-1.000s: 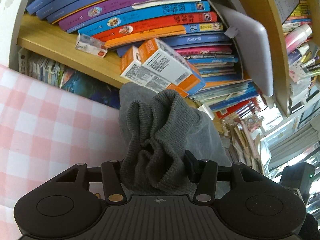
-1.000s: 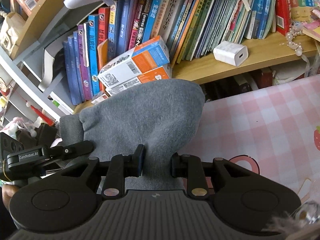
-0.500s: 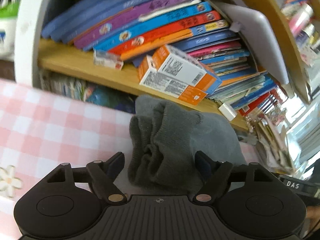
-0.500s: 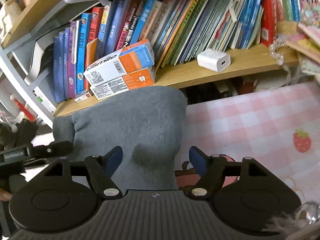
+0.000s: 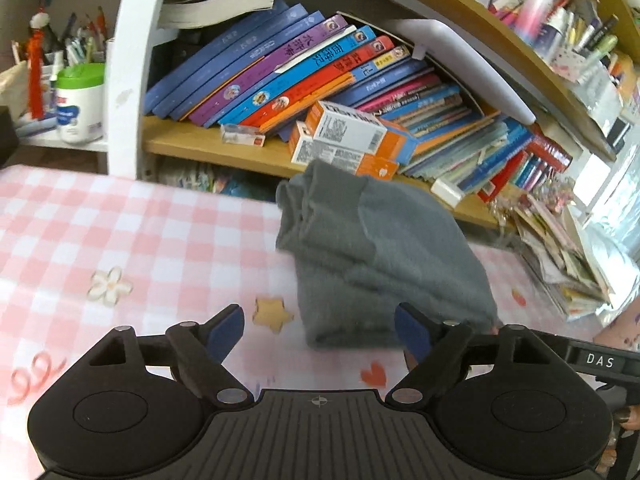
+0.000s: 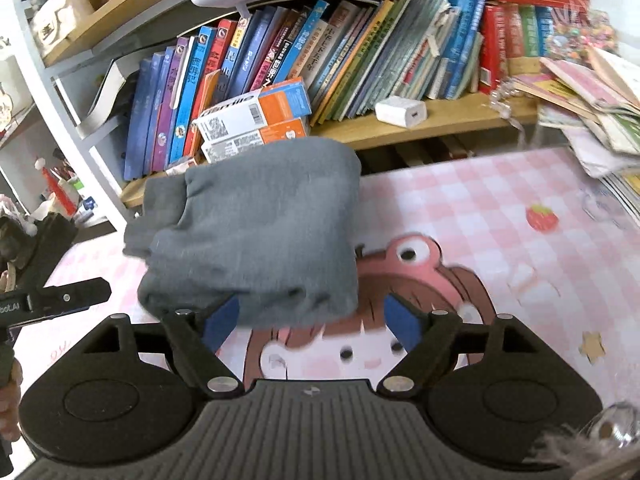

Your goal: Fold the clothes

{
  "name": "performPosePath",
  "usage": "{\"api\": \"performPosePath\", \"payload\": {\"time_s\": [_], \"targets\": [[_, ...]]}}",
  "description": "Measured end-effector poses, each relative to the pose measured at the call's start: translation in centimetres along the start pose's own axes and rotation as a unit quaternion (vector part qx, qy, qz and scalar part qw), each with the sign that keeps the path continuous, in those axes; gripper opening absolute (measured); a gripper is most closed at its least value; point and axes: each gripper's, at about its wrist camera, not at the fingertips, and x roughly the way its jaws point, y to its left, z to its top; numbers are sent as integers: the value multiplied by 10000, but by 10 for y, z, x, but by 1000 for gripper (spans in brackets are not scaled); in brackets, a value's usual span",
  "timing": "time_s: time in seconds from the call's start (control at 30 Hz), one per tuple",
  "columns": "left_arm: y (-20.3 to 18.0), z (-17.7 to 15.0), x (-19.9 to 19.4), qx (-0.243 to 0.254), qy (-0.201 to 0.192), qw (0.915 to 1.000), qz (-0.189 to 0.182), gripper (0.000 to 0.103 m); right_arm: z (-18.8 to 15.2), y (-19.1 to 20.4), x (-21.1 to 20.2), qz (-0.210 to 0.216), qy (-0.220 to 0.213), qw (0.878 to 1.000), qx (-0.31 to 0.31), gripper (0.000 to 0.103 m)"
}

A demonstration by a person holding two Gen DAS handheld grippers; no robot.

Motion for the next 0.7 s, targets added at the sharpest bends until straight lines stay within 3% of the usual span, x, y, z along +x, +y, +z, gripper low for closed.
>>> {"api": "performPosePath", "payload": {"time_s": [0.33, 0.7], "targets": [[-14, -43, -26, 185, 14, 9988, 464, 88, -46, 11, -30, -346, 31, 9991, -256, 82], [-26, -65, -33, 435, -322, 9938, 971, 97, -68, 21, -43, -711, -175, 9939, -819, 92]]}}
